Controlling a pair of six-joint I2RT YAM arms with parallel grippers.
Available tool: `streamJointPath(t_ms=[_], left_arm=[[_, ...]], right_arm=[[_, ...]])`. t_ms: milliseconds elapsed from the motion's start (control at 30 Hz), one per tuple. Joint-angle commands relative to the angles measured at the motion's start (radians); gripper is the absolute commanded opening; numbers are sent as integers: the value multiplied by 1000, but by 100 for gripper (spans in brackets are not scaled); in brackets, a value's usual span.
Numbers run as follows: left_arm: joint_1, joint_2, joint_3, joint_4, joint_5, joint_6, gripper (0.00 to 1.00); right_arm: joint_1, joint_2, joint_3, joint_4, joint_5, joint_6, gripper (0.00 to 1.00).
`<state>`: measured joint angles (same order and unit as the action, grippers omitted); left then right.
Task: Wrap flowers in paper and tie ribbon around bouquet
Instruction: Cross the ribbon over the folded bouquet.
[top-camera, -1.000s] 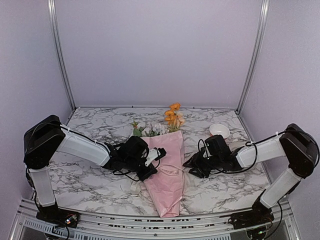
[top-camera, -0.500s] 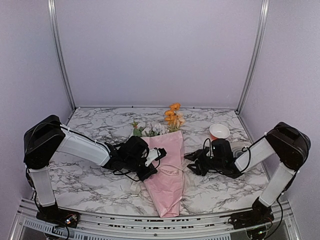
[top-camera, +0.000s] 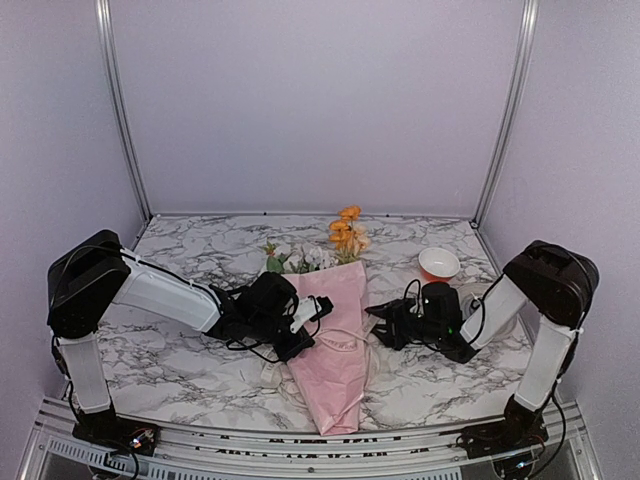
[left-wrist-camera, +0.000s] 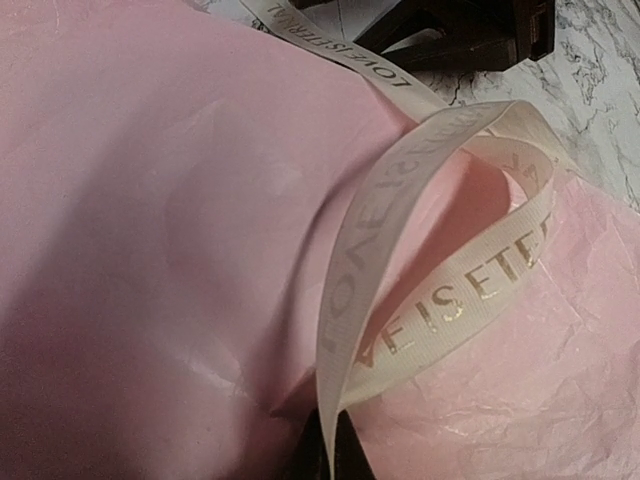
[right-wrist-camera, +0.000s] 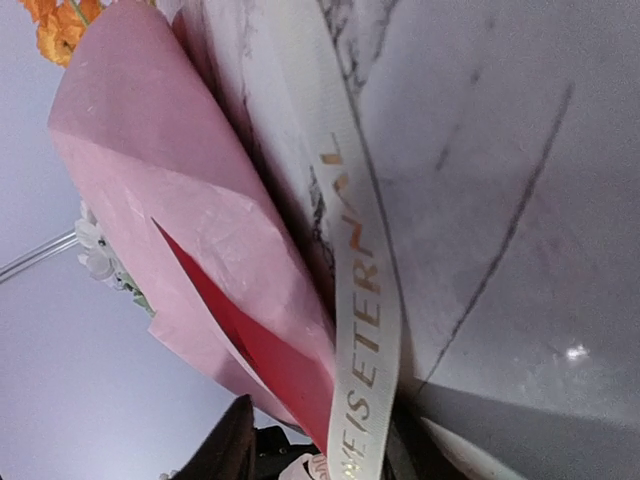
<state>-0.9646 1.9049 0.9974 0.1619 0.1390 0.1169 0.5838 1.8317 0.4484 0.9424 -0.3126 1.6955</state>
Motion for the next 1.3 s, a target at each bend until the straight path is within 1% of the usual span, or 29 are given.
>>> streamJointPath(t_ms=[0,133,200,233,333,400,500,600,700,800,833,867,900,933,1000,1100,1233,1267], left_arm=[[-6,20,-14,-146,-14,13,0],[-6,27,-11,-151,-15,16,0],[-6,27,-11,-153,-17,19,0],[-6,28,-11,-153,-18,19,0],[-6,28,-11,-154,-17,19,0],[-6,25,-11,-156,-18,19,0],[-6,18,-13,-155,-18,20,0],[-5,18,-16,-148,-18,18,0],[-5,17,-17,-148,-13,13,0],[-3,16,-17,-143,-5,9,0],[-2,17,-17,-141,2,7,0],[1,19,-16,-137,11,3,0],[4,22,-14,-134,24,-3,0],[10,23,-13,-131,35,-8,0],[22,25,-15,-121,58,-19,0],[44,25,-25,-94,91,-40,0],[63,24,-35,-57,125,-71,0],[65,26,-33,-55,126,-75,0]], right_arm=[[-14,14,27,-14,25,22,32],[-24,44,23,58,21,47,10],[-25,50,16,84,26,53,1],[-26,47,14,84,31,49,0],[-33,16,12,52,41,12,0],[-35,-28,30,-17,51,-47,0],[-35,-117,80,-216,65,-165,0],[-36,-228,125,-424,119,-263,0],[-35,-328,170,-568,189,-358,0],[-25,-389,271,-679,207,-530,0],[-12,-398,317,-716,211,-605,0],[4,-401,366,-757,208,-725,0],[24,-401,410,-794,190,-806,0],[40,-400,439,-810,142,-865,0],[70,-398,451,-788,19,-916,0],[129,-368,447,-816,-103,-946,0],[220,-298,404,-762,-281,-903,0],[243,-280,398,-767,-298,-900,0]])
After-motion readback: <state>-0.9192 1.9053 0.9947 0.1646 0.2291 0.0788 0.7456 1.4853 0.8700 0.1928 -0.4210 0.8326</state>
